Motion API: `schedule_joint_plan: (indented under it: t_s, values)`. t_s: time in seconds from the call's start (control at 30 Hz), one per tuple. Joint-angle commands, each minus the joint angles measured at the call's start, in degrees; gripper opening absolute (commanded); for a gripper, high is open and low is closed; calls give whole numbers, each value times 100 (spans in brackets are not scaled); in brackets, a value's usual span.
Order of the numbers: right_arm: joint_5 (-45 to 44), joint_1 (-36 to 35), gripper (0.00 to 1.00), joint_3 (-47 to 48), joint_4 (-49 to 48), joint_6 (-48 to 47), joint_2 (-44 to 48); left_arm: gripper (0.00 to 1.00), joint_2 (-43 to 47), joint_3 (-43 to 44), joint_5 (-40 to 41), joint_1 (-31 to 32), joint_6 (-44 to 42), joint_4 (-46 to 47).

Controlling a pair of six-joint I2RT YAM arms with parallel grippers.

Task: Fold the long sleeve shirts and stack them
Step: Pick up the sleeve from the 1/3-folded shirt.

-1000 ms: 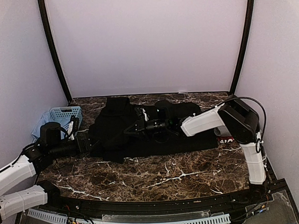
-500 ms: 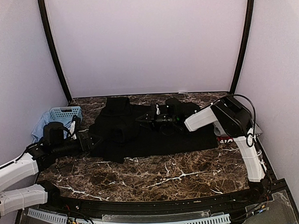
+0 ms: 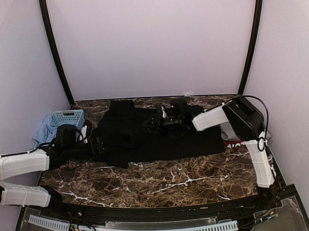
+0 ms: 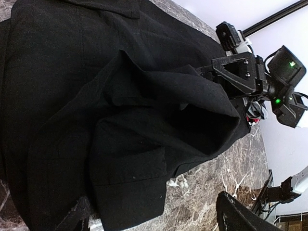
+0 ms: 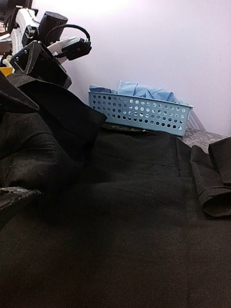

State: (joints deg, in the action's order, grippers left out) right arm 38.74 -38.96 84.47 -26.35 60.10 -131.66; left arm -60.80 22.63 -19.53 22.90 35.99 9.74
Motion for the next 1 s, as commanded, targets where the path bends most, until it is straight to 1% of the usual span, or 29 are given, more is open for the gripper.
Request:
schedule_joint_plan:
  t_s: [0.0, 0.13, 0.27, 0.37, 0.53, 0.7, 0.83, 0.97]
  values:
    - [-656, 27, 51, -95, 1158, -1331, 778, 88, -547, 326, -19, 82, -244, 385]
    - [-1030, 55, 54, -115, 1835, -1957, 1073, 81, -1087, 637, 53, 172, -450, 55]
    - [-1142, 69, 54, -94, 2121, -2227, 1172, 73, -1384, 885, 291, 283, -723, -202]
    - [-1115, 66, 55, 75, 2393, -2398, 1081, 70, -1554, 1011, 498, 310, -860, -356]
    - [-1095, 68, 55, 42, 2443, -2488, 1105, 64, -1912, 1178, 771, 329, -958, -541]
    - [-1062, 64, 55, -28, 2441, -2509, 1111, 57, -2289, 1250, 716, 336, -1030, -472]
    - [-1028, 64, 55, -103, 2399, -2494, 1114, 50, -2444, 1231, 556, 338, -1018, -376]
    - [-979, 68, 54, -165, 2347, -2468, 1102, 47, -2548, 1210, 606, 343, -978, -380]
